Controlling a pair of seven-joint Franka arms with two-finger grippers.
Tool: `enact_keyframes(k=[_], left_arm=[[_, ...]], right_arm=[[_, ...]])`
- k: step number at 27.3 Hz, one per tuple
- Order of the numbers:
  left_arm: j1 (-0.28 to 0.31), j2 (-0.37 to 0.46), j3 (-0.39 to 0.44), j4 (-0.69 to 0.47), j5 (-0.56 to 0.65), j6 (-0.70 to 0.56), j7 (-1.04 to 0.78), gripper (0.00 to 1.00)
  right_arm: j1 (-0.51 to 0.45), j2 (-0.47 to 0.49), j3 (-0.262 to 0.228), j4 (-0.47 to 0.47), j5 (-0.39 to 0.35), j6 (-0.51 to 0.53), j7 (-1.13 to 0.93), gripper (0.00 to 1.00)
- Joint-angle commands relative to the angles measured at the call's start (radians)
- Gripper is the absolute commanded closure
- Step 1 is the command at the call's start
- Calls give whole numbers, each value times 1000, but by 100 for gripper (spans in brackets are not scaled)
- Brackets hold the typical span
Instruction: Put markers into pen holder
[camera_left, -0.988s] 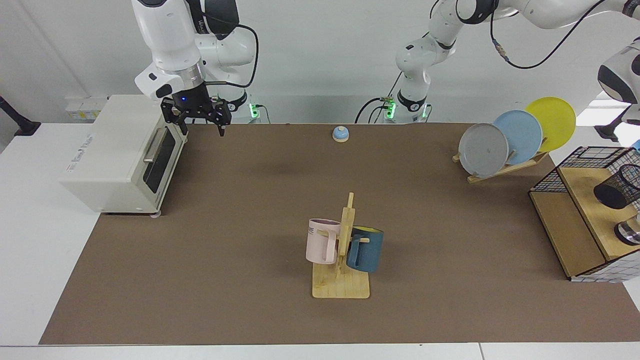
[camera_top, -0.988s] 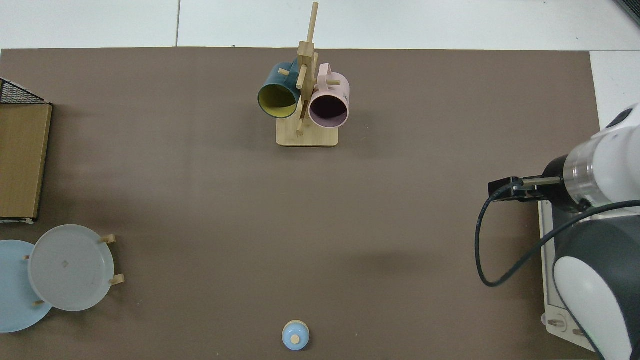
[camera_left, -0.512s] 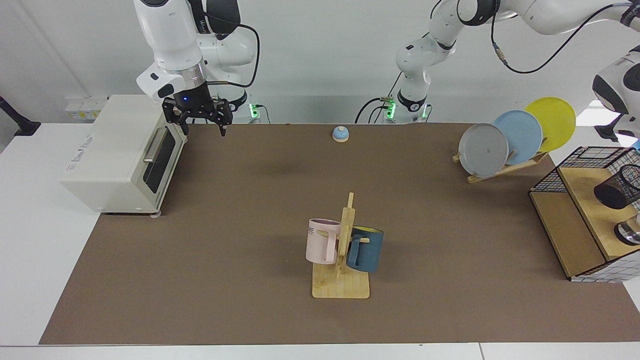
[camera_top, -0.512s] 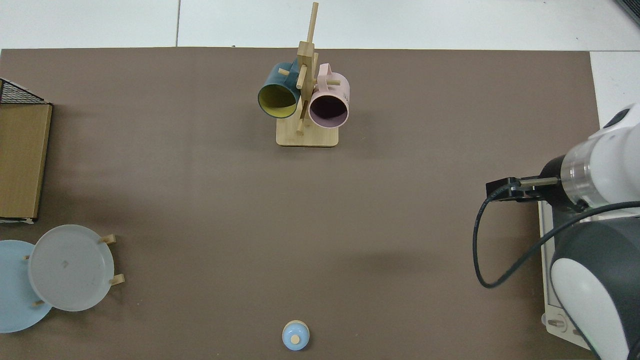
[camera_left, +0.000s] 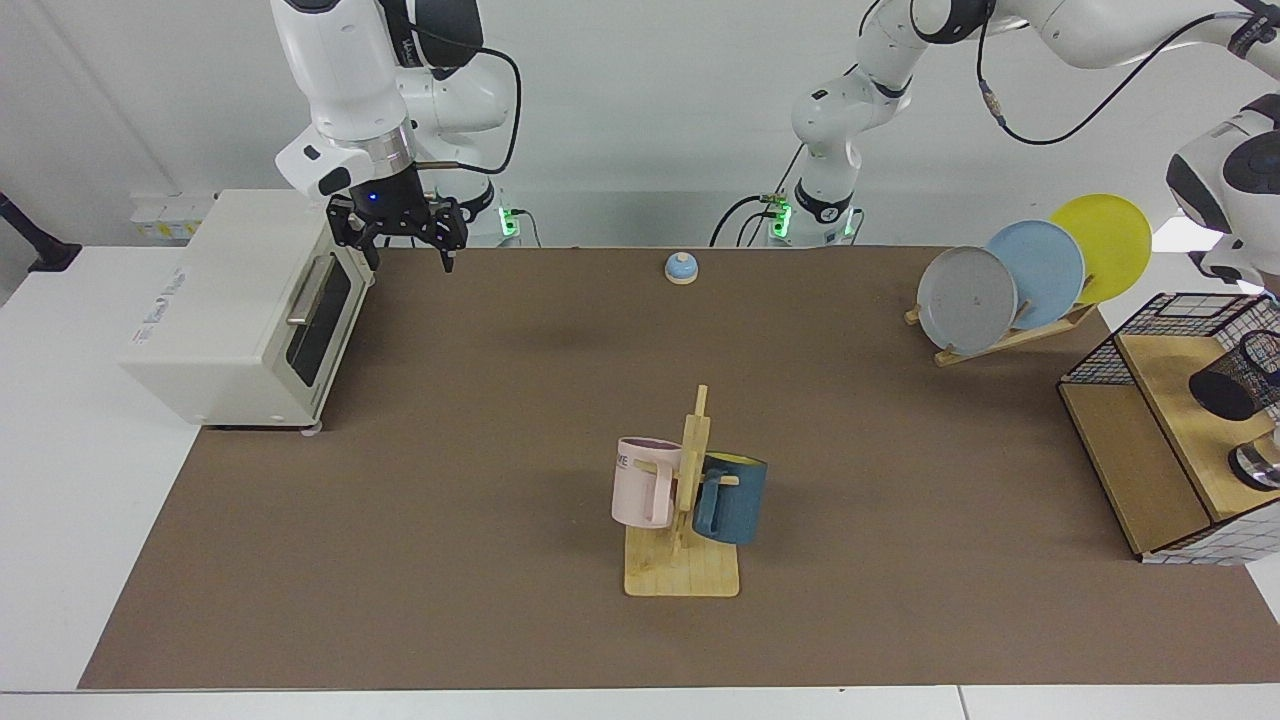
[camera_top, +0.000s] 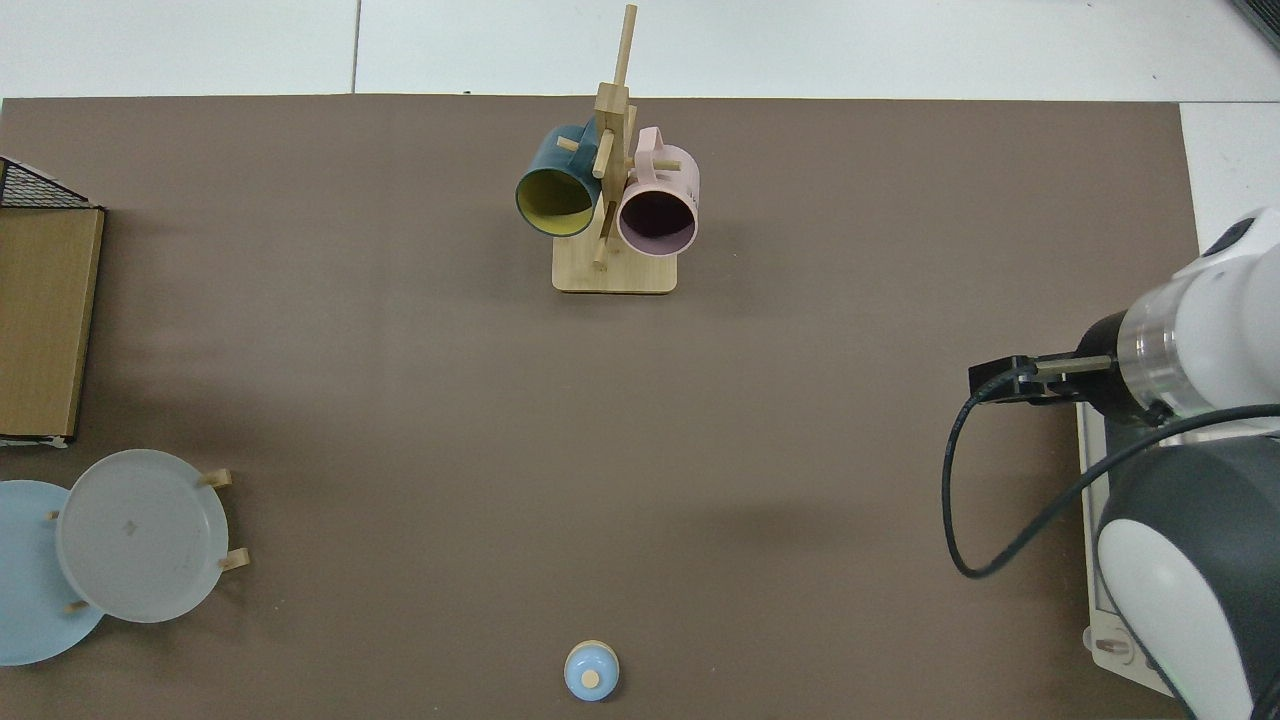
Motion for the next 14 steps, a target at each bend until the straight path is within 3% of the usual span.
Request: enact_keyframes(k=[1, 14], left_arm=[[24, -43, -9, -58, -1, 26, -22, 100], [44, -96, -11, -169, -17, 67, -57, 100]], right_arm=[[-8, -9, 2, -7, 26, 13, -26, 1], [-8, -9, 2, -7, 26, 13, -25, 1]])
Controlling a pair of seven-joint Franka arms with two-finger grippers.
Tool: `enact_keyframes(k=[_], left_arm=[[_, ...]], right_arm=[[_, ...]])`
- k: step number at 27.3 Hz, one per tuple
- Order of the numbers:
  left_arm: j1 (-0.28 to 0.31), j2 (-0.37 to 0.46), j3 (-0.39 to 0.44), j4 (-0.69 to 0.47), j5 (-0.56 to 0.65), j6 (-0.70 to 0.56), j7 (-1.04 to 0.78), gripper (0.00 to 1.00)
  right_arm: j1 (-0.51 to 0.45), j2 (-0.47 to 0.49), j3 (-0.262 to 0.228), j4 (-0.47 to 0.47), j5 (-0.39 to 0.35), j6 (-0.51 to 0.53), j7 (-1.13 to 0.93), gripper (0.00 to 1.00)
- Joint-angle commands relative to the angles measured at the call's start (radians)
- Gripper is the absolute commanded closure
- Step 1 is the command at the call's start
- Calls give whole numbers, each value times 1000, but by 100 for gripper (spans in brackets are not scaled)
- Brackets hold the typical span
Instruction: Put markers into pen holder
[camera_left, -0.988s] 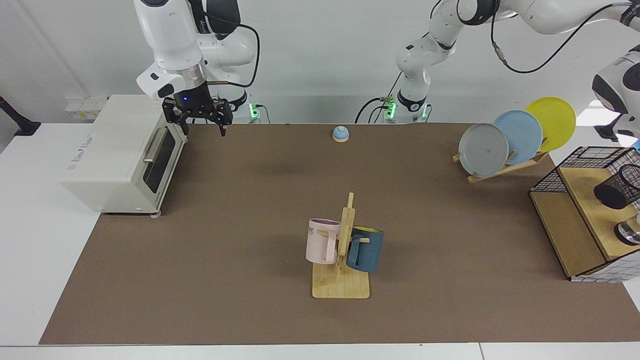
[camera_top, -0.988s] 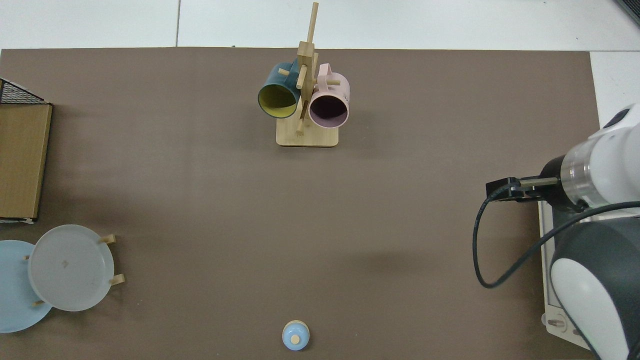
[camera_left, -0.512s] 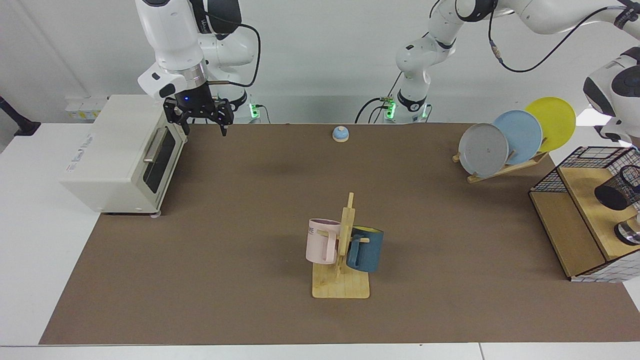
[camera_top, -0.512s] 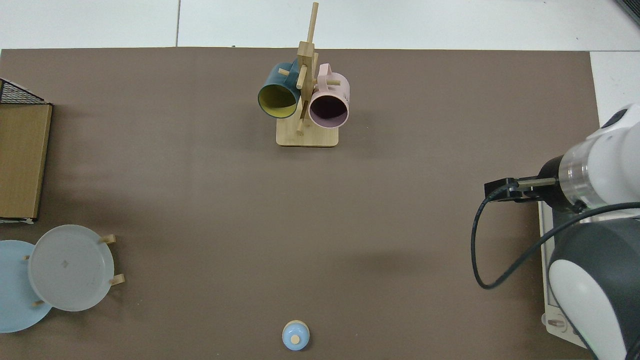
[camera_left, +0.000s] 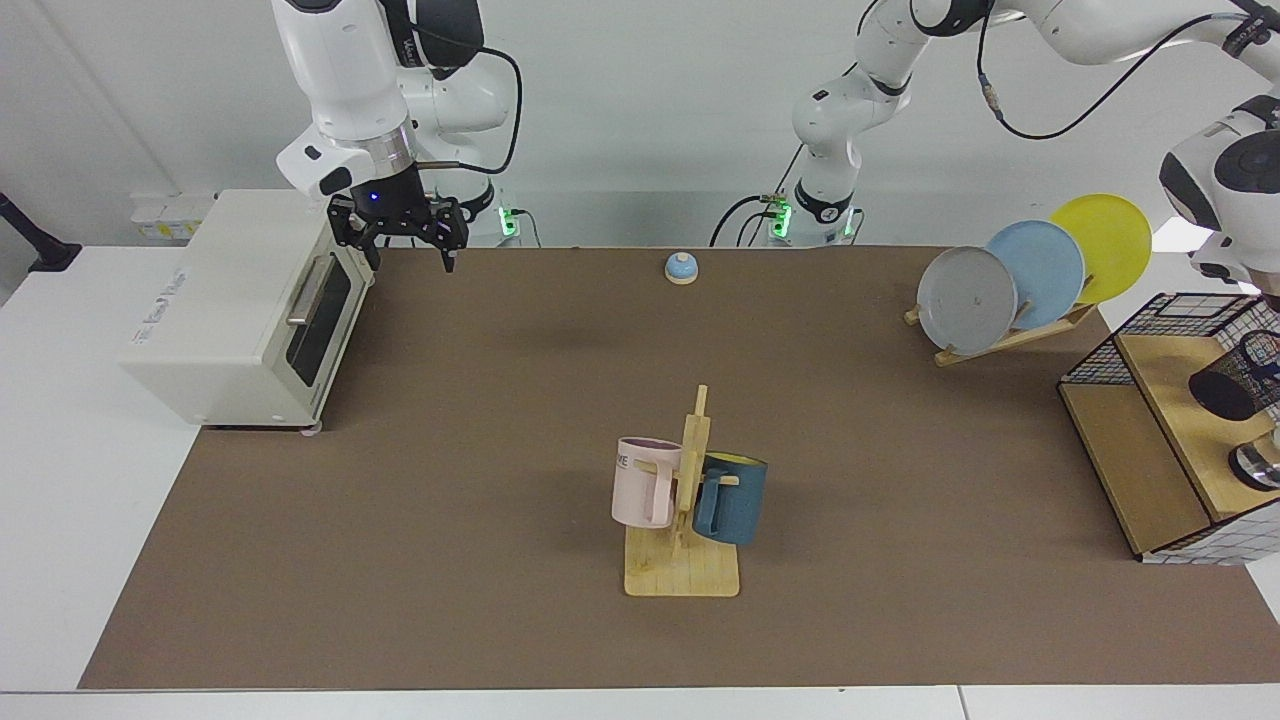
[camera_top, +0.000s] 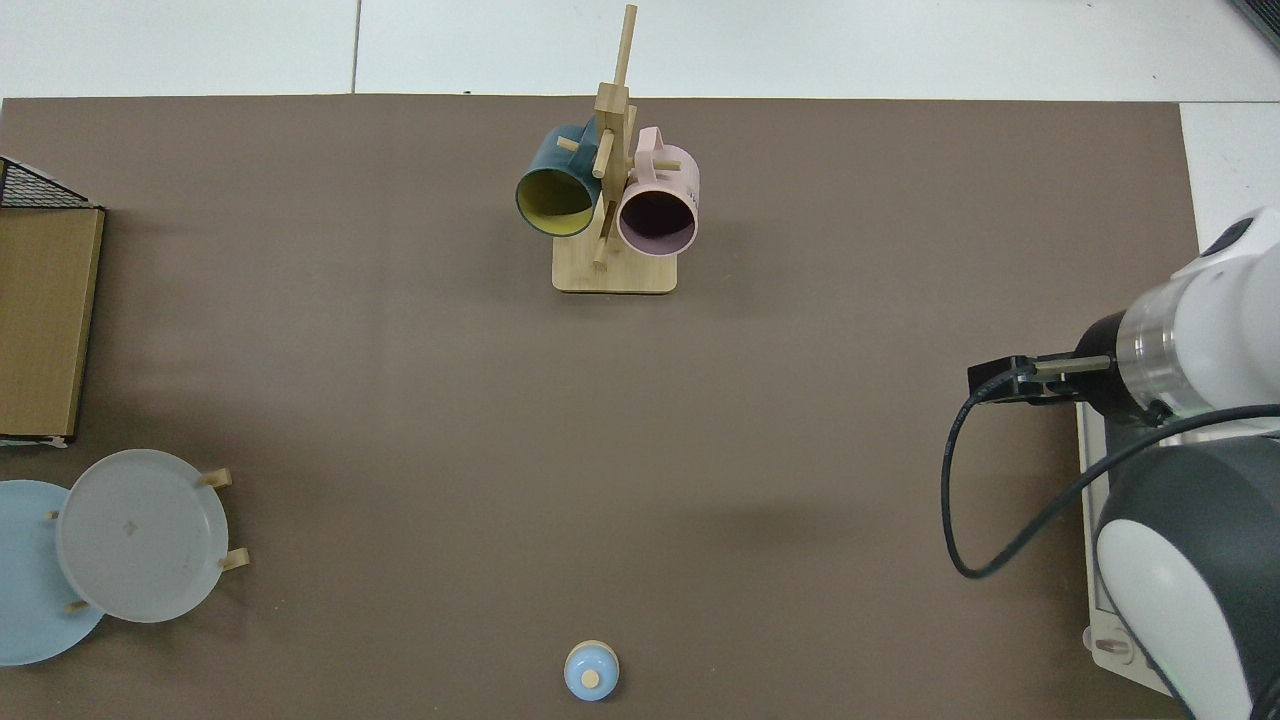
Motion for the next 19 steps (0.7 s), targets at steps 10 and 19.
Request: enact_keyframes(k=[10, 19], left_arm=[[17, -61, -12, -93, -21, 30, -37, 100], [17, -61, -11, -93, -47, 27, -12, 66]], right_arm=[[-8, -9, 2, -7, 25, 13, -25, 1], [-8, -9, 2, -7, 25, 13, -25, 1]])
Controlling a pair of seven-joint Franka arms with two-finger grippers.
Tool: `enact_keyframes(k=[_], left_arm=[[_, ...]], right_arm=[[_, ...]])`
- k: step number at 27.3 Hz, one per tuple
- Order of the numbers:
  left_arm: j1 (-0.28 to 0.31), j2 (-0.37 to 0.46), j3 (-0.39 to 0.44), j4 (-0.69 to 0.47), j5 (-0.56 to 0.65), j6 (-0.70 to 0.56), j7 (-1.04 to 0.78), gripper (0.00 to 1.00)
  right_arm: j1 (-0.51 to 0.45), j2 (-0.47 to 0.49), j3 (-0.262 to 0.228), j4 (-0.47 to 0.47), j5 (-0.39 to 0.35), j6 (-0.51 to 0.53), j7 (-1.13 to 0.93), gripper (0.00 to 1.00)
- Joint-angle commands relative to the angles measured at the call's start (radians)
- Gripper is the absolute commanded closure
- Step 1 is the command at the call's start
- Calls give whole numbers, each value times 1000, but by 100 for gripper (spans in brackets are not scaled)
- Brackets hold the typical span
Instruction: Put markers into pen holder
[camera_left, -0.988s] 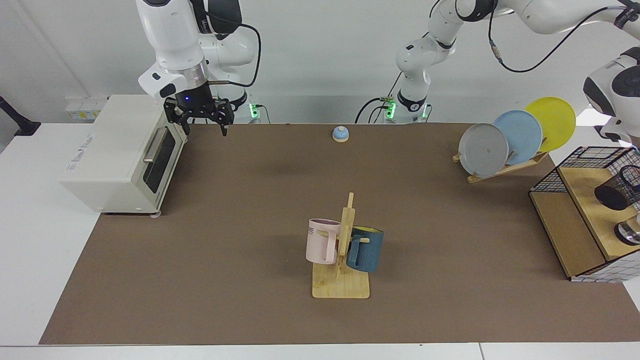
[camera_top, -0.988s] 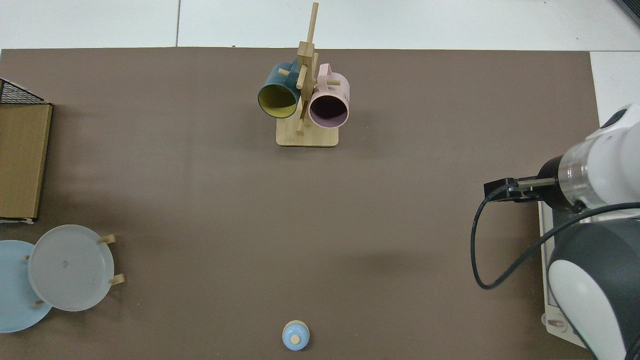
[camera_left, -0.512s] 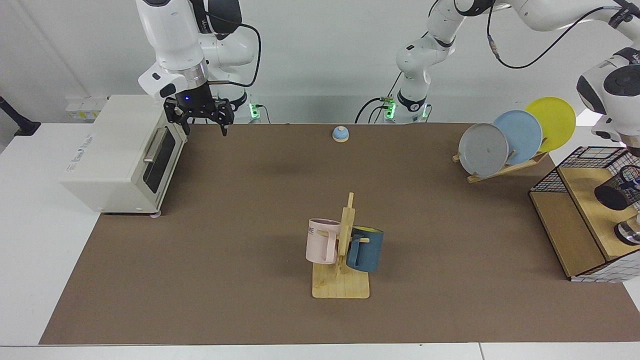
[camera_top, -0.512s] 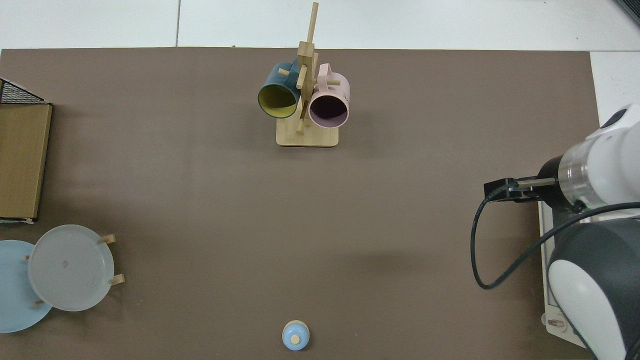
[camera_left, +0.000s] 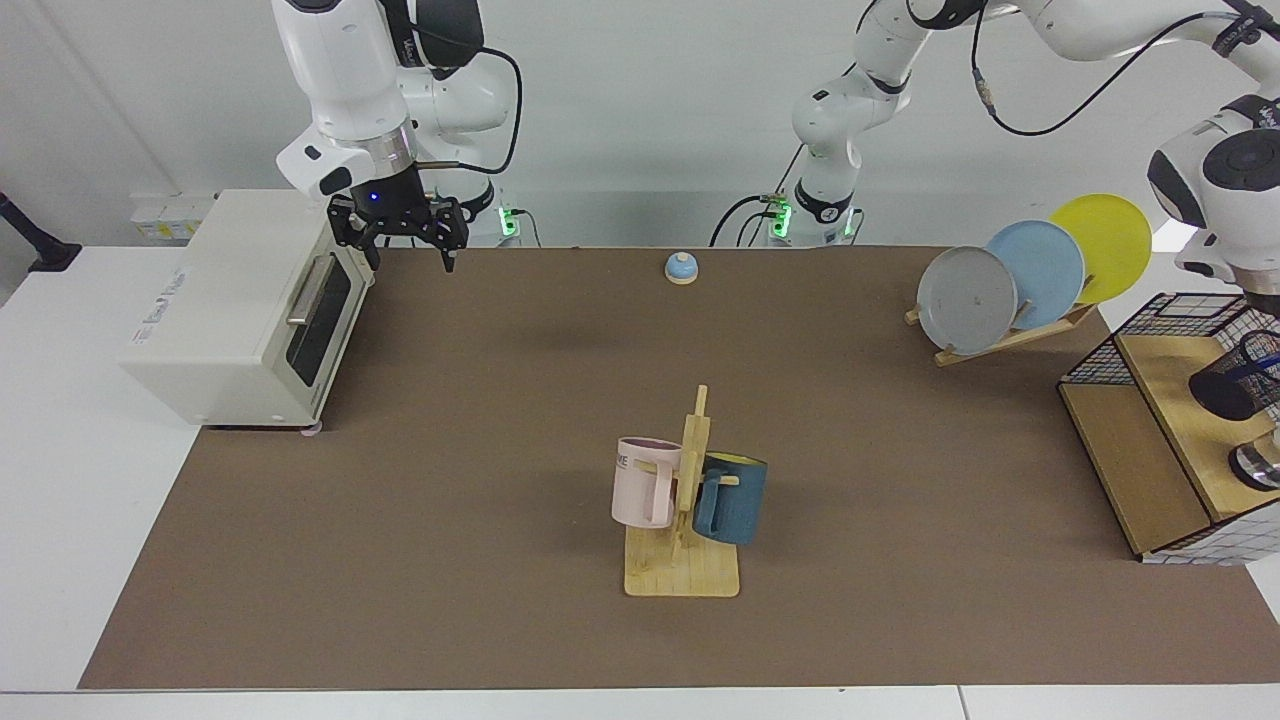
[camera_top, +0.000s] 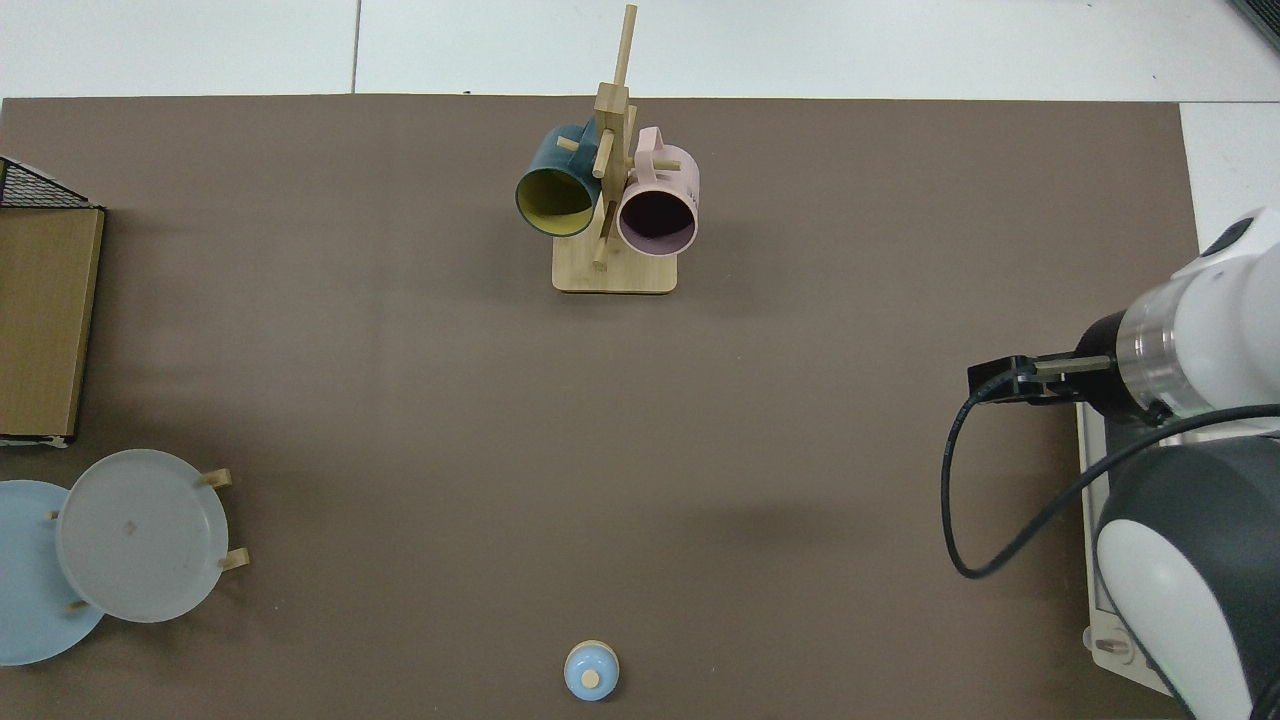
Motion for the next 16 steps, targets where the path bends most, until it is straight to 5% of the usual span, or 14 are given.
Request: enact_keyframes(k=[1, 11, 14, 16], left_arm=[[17, -31, -9, -40, -19, 24, 13, 65], [15, -28, -9, -24, -19, 24, 24, 54], [14, -25, -10, -3, -19, 24, 27, 47], [14, -23, -12, 14, -19, 16, 29, 32]], right_arm=[[-8, -9, 2, -8, 25, 13, -25, 1], [-8, -9, 2, -8, 25, 13, -25, 1], [-8, -9, 2, -8, 25, 13, -26, 1], [-8, -9, 2, -8, 25, 13, -28, 1]])
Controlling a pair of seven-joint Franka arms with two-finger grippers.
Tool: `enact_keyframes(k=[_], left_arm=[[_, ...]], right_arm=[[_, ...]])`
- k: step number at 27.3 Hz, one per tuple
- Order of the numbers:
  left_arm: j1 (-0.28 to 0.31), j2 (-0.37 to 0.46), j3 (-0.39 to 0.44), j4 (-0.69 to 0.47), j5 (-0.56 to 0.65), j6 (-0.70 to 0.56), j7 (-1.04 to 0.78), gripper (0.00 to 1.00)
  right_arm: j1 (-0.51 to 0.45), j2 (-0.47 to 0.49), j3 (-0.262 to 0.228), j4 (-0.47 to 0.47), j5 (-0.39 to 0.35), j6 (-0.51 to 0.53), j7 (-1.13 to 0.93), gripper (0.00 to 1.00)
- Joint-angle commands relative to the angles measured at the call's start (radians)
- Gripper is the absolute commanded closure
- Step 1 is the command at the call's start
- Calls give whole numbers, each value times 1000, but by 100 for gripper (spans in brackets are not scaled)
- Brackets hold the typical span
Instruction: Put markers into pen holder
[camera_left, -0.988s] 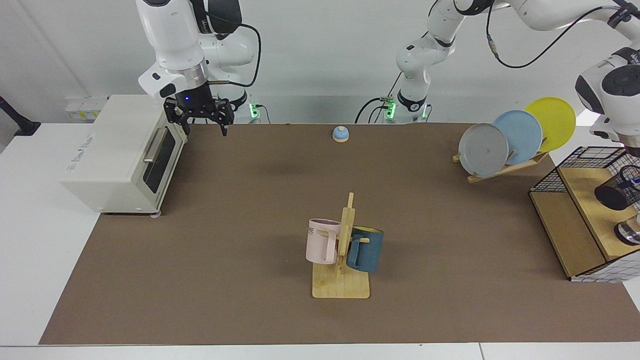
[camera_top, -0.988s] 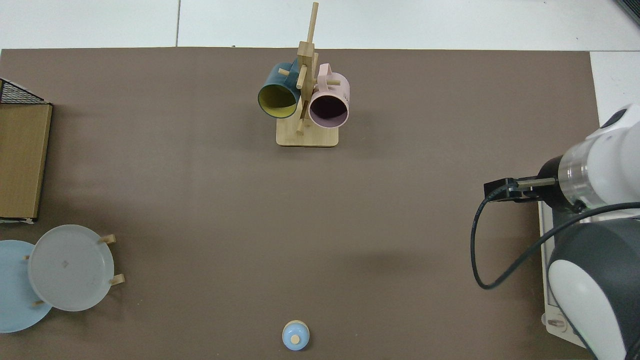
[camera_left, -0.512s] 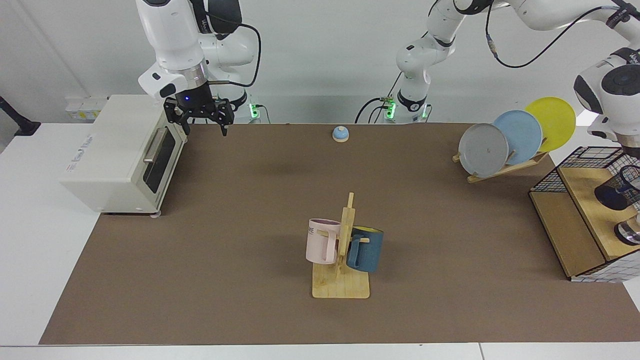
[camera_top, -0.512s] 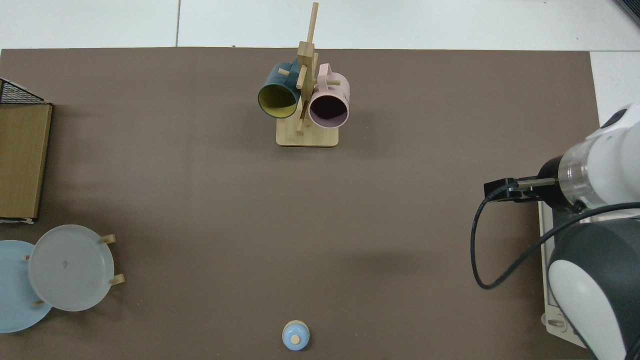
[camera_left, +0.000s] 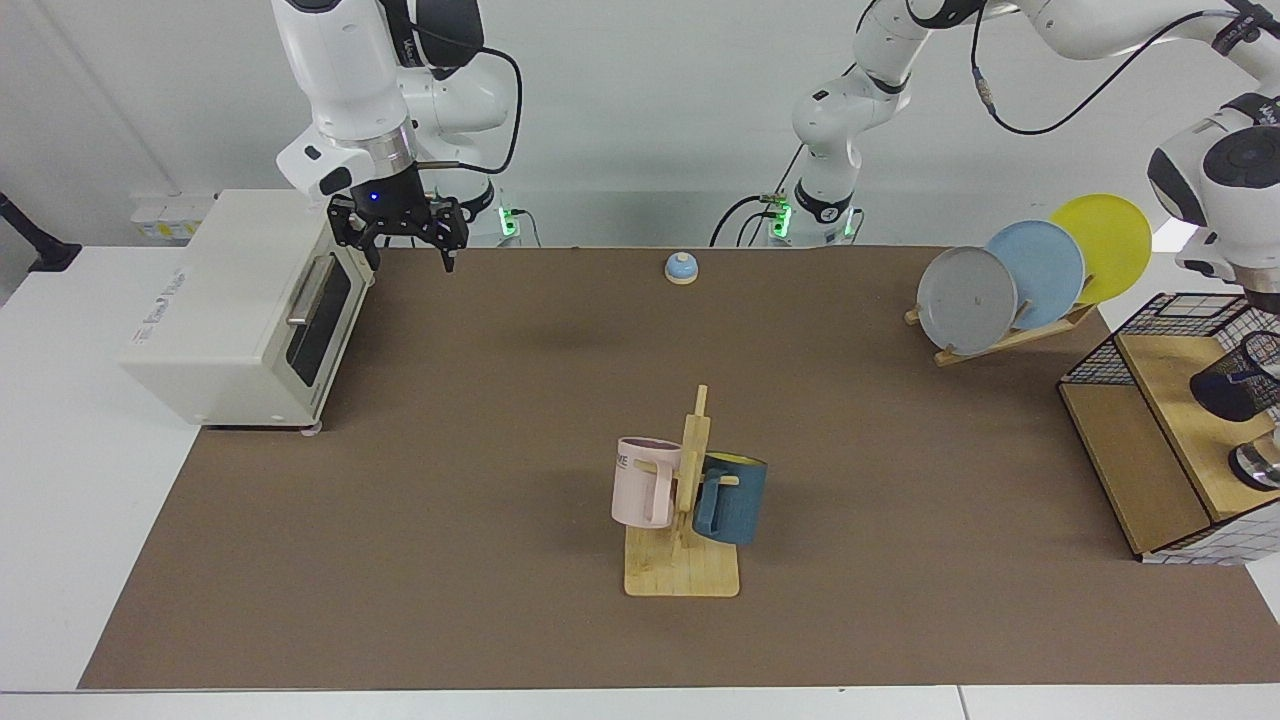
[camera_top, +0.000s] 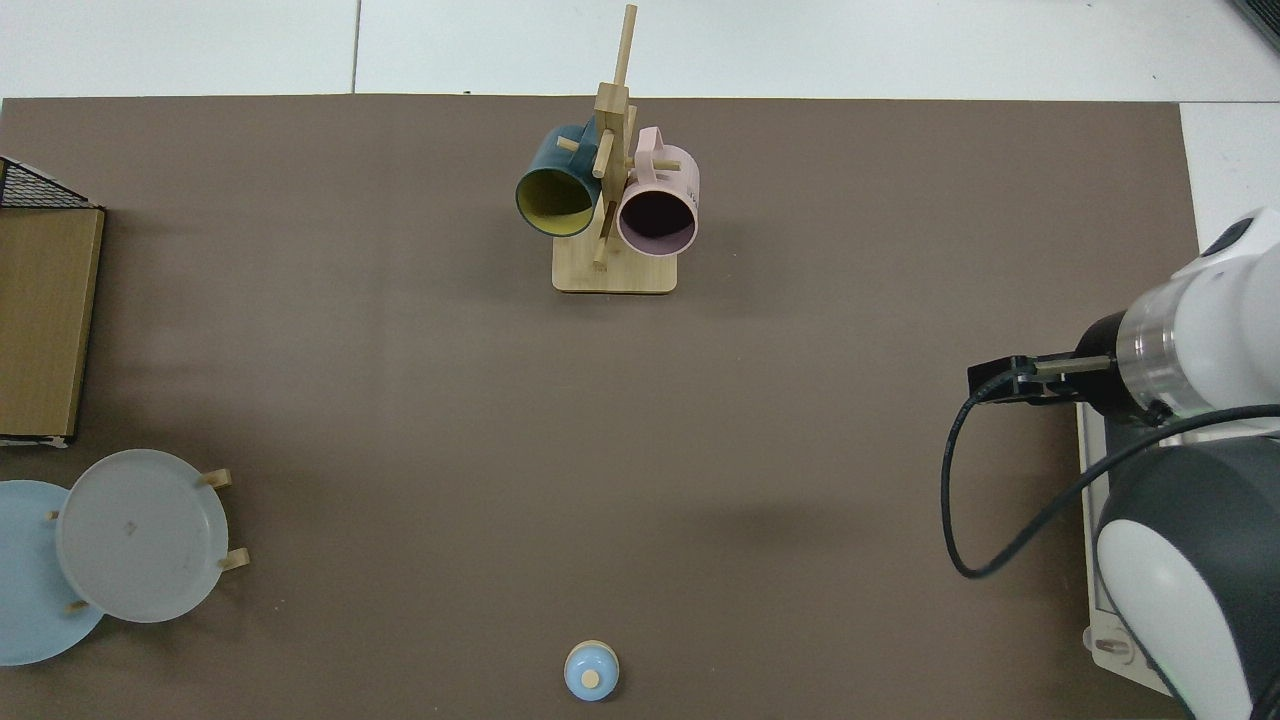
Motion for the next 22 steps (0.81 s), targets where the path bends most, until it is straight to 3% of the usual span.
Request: enact_keyframes(k=[1, 5, 10, 22], left_arm=[[14, -17, -12, 17, -16, 11, 21, 31], [15, -20, -17, 32, -19, 8, 22, 27], [15, -27, -14, 37, -57, 5, 36, 7], [14, -56, -21, 54, -89, -18, 58, 4]], right_arm=[[-8, -9, 2, -8, 25, 13, -29, 1], [-8, -9, 2, -8, 25, 13, -31, 1], [-12, -9, 0, -8, 25, 13, -31, 1], [-22, -9, 0, -8, 24, 12, -30, 1]])
